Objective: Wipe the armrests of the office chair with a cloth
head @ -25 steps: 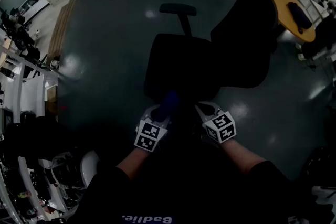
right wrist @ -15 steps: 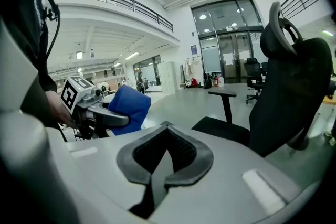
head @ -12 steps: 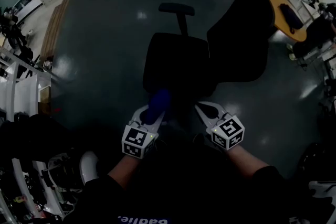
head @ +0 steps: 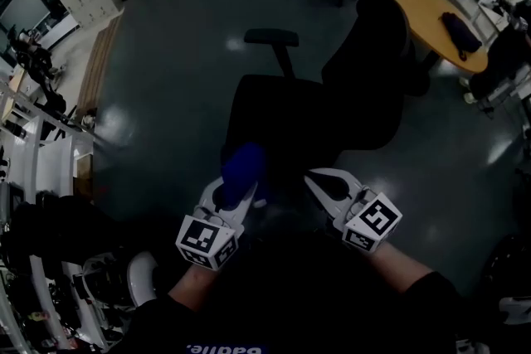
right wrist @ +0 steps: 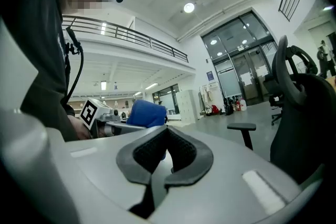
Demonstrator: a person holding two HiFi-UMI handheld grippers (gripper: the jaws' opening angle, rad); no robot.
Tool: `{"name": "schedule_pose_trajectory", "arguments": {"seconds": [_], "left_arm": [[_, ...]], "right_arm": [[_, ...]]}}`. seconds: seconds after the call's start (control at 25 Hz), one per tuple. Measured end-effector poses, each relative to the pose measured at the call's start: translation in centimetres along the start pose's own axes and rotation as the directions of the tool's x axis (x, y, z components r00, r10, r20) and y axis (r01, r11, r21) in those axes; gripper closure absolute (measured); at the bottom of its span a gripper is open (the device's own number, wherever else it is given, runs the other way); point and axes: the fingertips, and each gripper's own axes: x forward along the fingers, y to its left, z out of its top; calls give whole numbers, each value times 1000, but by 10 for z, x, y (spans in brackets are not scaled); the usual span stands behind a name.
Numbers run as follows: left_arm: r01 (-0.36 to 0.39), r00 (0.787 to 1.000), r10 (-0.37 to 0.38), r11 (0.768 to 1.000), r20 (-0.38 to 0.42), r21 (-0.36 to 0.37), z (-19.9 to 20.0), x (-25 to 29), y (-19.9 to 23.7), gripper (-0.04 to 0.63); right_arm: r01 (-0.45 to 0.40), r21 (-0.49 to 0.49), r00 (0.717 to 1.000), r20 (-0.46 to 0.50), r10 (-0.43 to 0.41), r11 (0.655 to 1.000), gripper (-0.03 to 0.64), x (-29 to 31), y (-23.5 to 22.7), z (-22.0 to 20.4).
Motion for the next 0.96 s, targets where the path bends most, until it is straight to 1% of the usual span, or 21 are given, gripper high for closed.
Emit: {"name": "schedule_pose_trajectory", "arguments": {"seconds": [0.24, 0.32, 0.52, 0.68, 0.96], "left_arm": [[-2, 1000, 1, 1000, 30, 27, 18, 14, -21, 471], [-2, 1000, 1, 1000, 26, 26, 23, 18, -26, 471], [-4, 1000, 4, 1000, 30, 23, 25, 23, -35, 471], [-2, 1000, 2, 1000, 31, 29, 26, 21, -41, 471], [-4, 1000, 4, 1000, 24, 17, 21, 13, -43, 471]], "right_arm": [[-49, -24, 998, 36, 50, 998, 617, -10, -3, 18], [-55, -27, 998, 39, 56, 998, 617, -13, -6, 20], [-58, -20, 998, 34, 59, 998, 617, -18, -14, 18], [-58, -17, 998, 32, 58, 998, 617, -20, -13, 16], [-45, -14, 999, 12, 45, 999, 617, -19, -10, 6]]}}
